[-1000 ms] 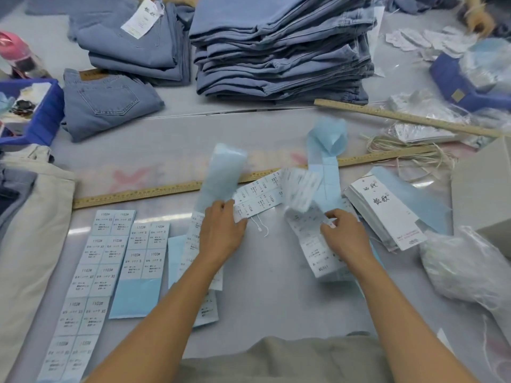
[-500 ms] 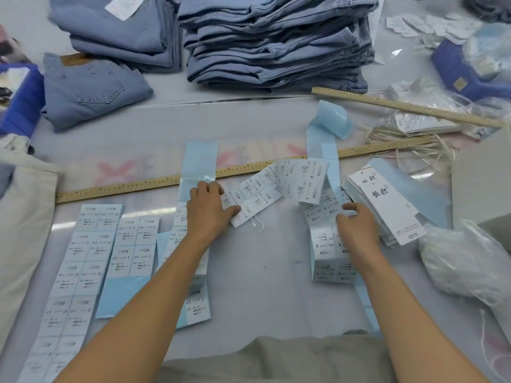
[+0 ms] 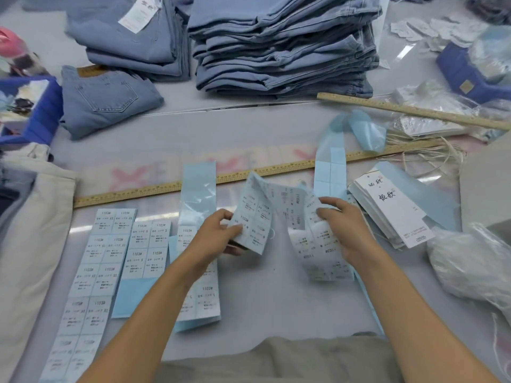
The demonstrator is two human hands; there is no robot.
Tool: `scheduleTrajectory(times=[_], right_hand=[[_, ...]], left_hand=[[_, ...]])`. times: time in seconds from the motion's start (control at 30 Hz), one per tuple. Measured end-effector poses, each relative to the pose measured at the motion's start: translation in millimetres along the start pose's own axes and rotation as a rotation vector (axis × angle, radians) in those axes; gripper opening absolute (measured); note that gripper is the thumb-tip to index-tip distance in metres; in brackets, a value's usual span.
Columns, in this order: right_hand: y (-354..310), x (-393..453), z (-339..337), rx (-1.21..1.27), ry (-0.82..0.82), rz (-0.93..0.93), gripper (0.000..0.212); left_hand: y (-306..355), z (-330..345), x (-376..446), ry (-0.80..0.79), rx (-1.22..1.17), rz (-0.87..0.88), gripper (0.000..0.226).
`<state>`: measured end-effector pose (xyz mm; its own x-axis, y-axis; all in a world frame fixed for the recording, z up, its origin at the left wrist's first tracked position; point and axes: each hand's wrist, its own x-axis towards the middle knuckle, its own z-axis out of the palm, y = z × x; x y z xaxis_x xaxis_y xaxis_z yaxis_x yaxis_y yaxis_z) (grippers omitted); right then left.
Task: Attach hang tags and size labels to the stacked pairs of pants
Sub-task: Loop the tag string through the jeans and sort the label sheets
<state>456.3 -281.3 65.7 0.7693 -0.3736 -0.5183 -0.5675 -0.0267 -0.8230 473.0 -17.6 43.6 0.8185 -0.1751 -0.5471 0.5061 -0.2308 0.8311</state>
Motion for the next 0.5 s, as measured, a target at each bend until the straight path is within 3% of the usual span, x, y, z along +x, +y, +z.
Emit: scheduleTrajectory(times=[0.1,0.17,0.23,0.3,0.37,0.4,0.43,0.47,0.5], right_hand=[[-17,-9,5,0.238,-0.044,-0.100,0.026],[-27,-13,4,0.308,0.047,-0.193,0.030],[-34,-16,-1,0.224,0.230,-0.292,0.039],[-37,-31,-4,-0.102,0.489,-0.608,0.045],[-36,-54,5,-0.291,0.590,-1.056,0.032],[-34,-67,14,-0.312,0.520,-1.171,0.022],[-31,-79,23,-0.347,0.394,-1.167,0.015],[-28,-92,30,-0.426,0.223,-1.036,0.011],[-24,-104,37,-0.541,0.028,-0.789,0.020]], left_hand=[[-11,-3,-44,-0.048,-0.197,0.035,0.012],[-24,-5,-68,-0.038,-0.240,0.044,0.018],[-37,-3,-85,0.006,-0.258,0.027,0.021],[-50,-1,-100,0.047,-0.296,0.000,0.023],[-54,-2,-113,0.068,-0.364,0.017,0.023],[-54,-4,-119,0.085,-0.398,0.043,0.023],[-51,-7,-124,0.106,-0.435,0.075,0.021],[-48,-9,-131,0.119,-0.478,0.104,0.018],[-43,-11,-137,0.118,-0.526,0.131,0.015]])
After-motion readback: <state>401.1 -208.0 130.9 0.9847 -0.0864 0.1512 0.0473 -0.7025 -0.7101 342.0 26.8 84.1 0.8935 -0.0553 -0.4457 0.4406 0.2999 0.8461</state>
